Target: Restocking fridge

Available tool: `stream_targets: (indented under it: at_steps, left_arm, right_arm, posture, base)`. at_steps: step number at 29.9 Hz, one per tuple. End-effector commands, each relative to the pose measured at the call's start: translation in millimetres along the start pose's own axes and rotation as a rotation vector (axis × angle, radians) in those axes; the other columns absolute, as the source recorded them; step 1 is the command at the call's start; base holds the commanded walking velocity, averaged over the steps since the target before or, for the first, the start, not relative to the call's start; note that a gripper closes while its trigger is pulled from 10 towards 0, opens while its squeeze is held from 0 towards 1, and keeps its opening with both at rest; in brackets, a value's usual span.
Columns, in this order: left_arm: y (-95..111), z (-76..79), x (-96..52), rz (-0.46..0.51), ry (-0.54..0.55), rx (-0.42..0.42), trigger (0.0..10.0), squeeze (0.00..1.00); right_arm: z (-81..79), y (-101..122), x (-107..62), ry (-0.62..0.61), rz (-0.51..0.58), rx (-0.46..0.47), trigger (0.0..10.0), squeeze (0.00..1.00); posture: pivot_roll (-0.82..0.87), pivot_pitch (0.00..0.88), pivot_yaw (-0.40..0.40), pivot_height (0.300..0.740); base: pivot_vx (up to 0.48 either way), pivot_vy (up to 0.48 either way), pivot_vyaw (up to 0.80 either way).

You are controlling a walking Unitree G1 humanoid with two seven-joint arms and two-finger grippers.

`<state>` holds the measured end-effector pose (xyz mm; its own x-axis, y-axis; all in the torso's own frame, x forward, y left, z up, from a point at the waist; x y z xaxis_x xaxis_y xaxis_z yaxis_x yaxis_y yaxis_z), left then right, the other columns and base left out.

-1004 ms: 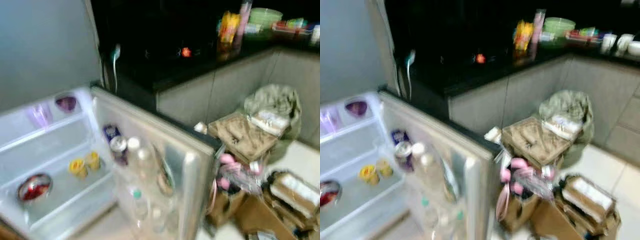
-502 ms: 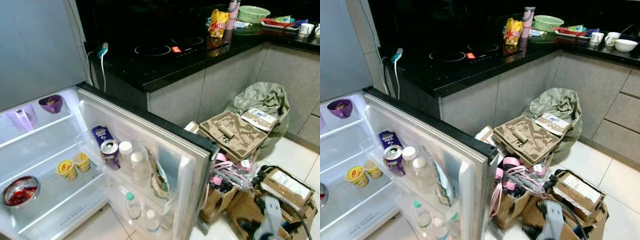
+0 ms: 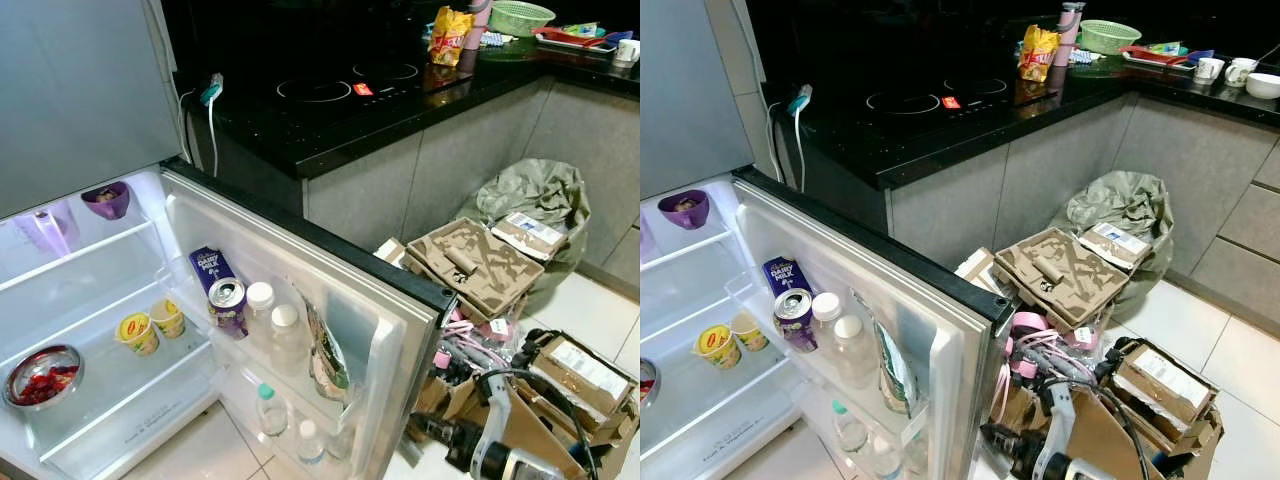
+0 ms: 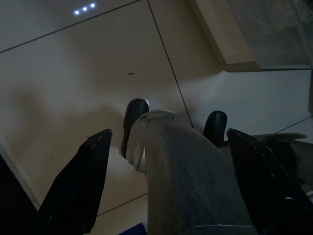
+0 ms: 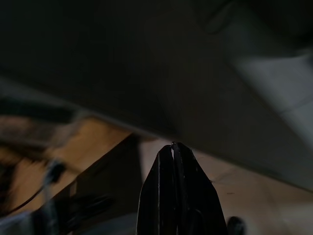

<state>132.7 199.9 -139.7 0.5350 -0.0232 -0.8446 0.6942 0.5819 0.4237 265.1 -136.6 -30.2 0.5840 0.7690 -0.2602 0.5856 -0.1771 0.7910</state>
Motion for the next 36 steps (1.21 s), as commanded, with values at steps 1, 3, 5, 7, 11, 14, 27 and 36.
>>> stream_targets:
  at_steps: [1,3,5,7,11,14,27,36]
  left_arm:
    - [-7,-1.7,-1.5,-0.012,0.005,-0.006,10.0,0.00]
    - [-7,-1.9,-1.6,-0.012,0.004,-0.008,10.0,0.00]
    - [-8,-1.7,-1.7,-0.014,0.004,-0.010,10.0,0.00]
    - [-8,-1.0,-1.6,-0.014,0.002,-0.012,10.0,0.00]
    - [-10,0.2,-1.3,-0.017,0.001,-0.014,10.0,0.00]
    - [-12,1.9,-1.1,-0.022,-0.002,-0.015,10.0,0.00]
    - [-13,3.9,-0.8,-0.027,-0.009,-0.012,10.0,0.00]
    - [-13,4.1,-0.7,-0.028,-0.009,-0.011,10.0,0.00]
  right_arm:
    - [-5.6,-1,2.1,0.049,-0.017,-0.010,10.0,0.00]
    - [-11.4,-2,2.9,0.105,-0.031,-0.015,10.0,0.00]
    - [-20.8,-5,2.5,0.202,-0.065,-0.037,10.0,0.00]
    - [-23.3,-5,1.1,0.236,-0.081,-0.048,10.0,0.00]
    - [-19.5,-8,-2.3,0.221,-0.132,-0.087,10.0,0.00]
    - [-9.0,-17,-14.1,0.172,-0.232,-0.127,10.0,0.00]
    - [61.4,-19,-75.0,-0.342,-0.518,-0.312,0.0,0.00]
    - [84.1,50,-68.4,-0.642,-0.130,-0.328,10.0,0.00]
  posture:
    - [-0.13,0.000,-0.018,0.740]
    - [-0.13,0.000,-0.018,0.740]
    - [-0.13,0.000,-0.021,0.740]
    - [-0.13,0.000,-0.025,0.740]
    - [-0.13,0.000,-0.025,0.740]
    - [-0.14,0.000,-0.029,0.740]
    - [-0.14,0.000,-0.028,0.740]
    - [-0.14,0.000,-0.028,0.740]
  base:
    - [0.000,0.000,0.00]
    - [0.000,0.000,0.00]
    - [0.000,0.000,0.00]
    - [0.000,0.000,0.00]
    - [0.000,0.000,0.00]
    - [0.000,0.000,0.00]
    - [0.000,0.000,0.00]
    - [0.000,0.000,0.00]
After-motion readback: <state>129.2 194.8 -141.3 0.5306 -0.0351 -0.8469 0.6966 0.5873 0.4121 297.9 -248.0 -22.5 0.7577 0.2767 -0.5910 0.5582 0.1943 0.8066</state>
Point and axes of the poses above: a point about 5 cm out from each wrist's last joint towards the gripper, its own x axis pointing out of the wrist towards the gripper, its own y axis along the axis of the wrist's last joint, z = x × y, the point moved 4 cm from there along x, pointing out of the wrist towards the gripper, and after that the axes turned 12 degrees about -x, right-handed, at the moved point
